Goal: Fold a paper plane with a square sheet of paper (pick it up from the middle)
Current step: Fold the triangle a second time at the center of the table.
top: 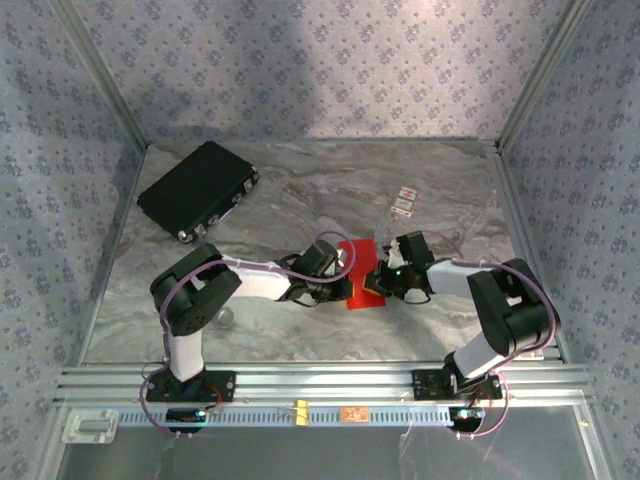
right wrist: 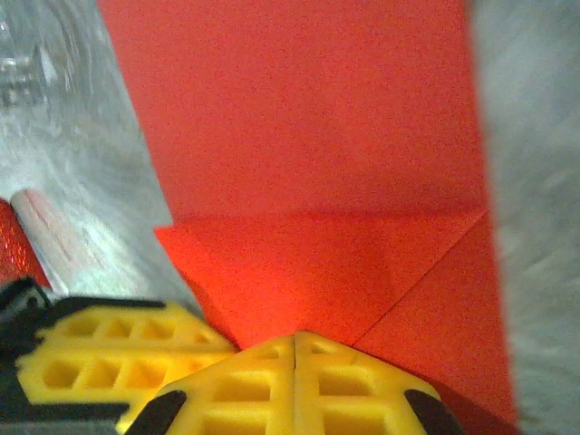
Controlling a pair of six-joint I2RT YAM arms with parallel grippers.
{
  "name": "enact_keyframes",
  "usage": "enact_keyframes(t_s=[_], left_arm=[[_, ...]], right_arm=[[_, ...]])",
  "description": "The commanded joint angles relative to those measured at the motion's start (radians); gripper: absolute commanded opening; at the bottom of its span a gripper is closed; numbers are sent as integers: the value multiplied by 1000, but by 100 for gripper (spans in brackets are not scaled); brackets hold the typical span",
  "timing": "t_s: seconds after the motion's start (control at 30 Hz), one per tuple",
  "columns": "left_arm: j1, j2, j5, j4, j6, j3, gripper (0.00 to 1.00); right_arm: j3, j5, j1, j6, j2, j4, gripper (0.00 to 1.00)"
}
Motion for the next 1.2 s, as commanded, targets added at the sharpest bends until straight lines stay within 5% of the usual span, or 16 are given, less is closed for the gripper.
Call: enact_keyframes(t_s=[0.0,0.17,0.43,0.7,1.17], left_arm=[[-3,29,-32,-132,22,-19,1],[-3,29,-32,-128,23,-20,1],[-2,25,-33,-128,23,-19,1],[-2,11,-34,-137,27,-28,0],[-4,-82,-65,-193,75,121,10]], right_arm=[[43,60,-38,-13,21,-45,0],[52,1,-110,-7,43,-7,0],[48,-54,-86,-3,21,18,0],[70,70,-155,-65,74,-61,1],[-17,173,-135,-171,-319,-212,13]])
